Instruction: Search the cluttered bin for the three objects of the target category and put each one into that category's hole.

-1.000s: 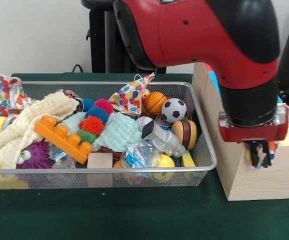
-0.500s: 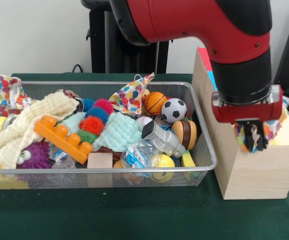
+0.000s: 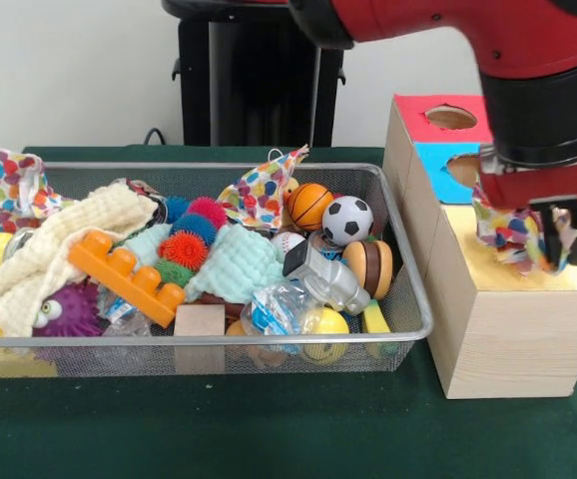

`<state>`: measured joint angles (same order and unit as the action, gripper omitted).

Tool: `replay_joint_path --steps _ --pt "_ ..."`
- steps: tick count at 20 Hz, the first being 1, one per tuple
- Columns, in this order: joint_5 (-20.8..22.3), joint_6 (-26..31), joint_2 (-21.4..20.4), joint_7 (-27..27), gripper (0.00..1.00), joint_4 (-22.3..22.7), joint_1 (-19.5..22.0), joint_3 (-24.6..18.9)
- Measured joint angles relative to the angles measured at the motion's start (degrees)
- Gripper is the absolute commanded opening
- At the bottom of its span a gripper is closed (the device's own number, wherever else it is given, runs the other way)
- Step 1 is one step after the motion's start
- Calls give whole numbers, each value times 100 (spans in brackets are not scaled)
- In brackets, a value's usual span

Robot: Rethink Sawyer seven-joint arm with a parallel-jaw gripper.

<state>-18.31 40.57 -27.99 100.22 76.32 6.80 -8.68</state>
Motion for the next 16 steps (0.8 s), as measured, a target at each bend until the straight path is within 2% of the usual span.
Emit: replay_joint_path --steps 5,16 --pt "-13 8 -72 0 0 55 -97 -2" --pt "-19 8 -120 0 0 160 -18 -1"
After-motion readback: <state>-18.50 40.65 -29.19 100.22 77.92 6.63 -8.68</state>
